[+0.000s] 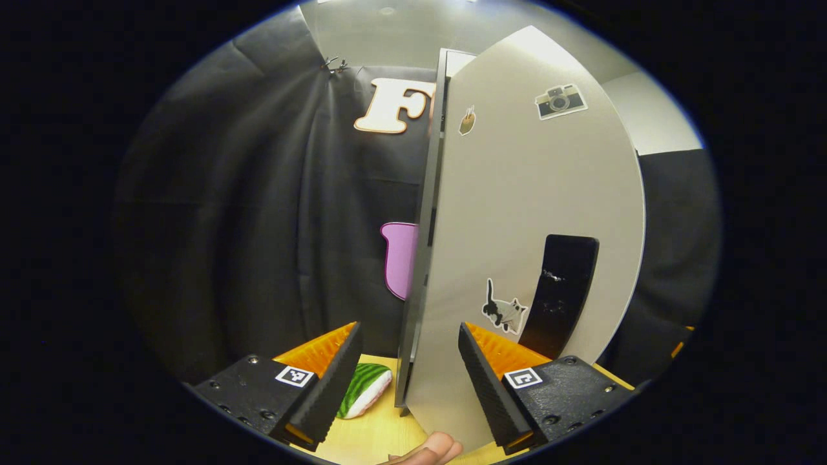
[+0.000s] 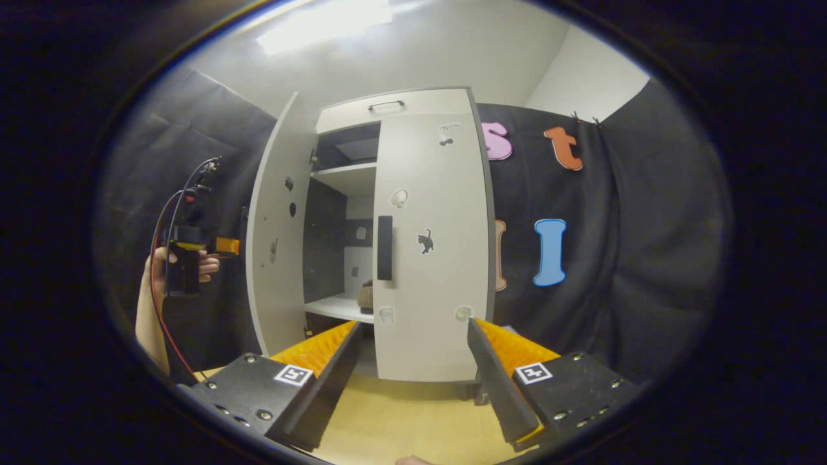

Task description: Grab one shoe with the right hand and put it into the shoe cabinet, grab the other shoe with the left hand and put it into the shoe cabinet; then close the right door with the right hand and the left door with the left hand.

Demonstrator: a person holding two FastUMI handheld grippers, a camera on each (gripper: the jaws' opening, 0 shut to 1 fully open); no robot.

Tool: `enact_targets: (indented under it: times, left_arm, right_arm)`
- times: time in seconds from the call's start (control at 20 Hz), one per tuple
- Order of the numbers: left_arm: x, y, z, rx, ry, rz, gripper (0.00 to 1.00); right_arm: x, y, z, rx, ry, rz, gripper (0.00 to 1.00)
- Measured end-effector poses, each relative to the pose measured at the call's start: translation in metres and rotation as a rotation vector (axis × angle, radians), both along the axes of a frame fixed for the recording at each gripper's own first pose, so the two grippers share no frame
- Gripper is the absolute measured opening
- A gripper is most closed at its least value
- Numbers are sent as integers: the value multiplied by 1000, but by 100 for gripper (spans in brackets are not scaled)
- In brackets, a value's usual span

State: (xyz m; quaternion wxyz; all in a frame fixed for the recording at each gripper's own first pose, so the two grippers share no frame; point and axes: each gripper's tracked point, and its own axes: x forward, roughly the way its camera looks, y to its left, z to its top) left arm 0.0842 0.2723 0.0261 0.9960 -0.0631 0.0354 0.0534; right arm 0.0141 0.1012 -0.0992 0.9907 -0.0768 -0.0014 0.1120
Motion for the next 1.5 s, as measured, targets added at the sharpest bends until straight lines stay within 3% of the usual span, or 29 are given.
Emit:
enact_targets:
  times: [0.15,0.2,0.4,0.45,0.5,0.55,0.8,0.9,0.95,1.0,1.1,1.3,1.35,1.5]
  left_arm:
    - [3,-4,1,-22,-2,-12,92]
    - [6,-9,1,-36,-1,-20,96]
    - [35,-38,5,-49,6,-82,87]
    - [40,-39,0,-36,29,-68,93]
    - [41,-37,-3,-19,35,-42,91]
    - [39,-36,-5,0,37,-26,96]
    - [33,-39,-15,29,43,-29,92]
    - [31,-40,-13,30,34,-33,96]
    - [28,-41,-12,32,23,-34,92]
    - [27,-42,-11,34,16,-34,96]
    - [23,-43,-11,40,1,-32,92]
    - [16,-48,-9,67,-26,-42,96]
    - [14,-48,-8,75,-35,-38,92]
    - [12,-51,-5,91,-61,-30,95]
  right_arm:
    - [3,4,-2,-21,-6,-12,98]
    - [4,6,-3,-27,-8,-13,98]
    - [11,14,1,-36,-33,-32,98]
    - [12,15,3,-36,-41,-37,98]
    - [12,16,4,-37,-48,-42,98]
    - [12,16,4,-37,-54,-45,98]
    - [15,11,4,-30,-59,-59,98]
    - [15,8,5,-26,-56,-65,98]
    - [16,7,5,-25,-56,-68,98]
    - [16,5,5,-24,-55,-72,98]
    - [17,4,5,-26,-53,-76,98]
    - [19,1,6,-24,-47,-83,98]
    - [19,1,7,-25,-46,-83,98]
    - [20,2,7,-32,-45,-80,99]
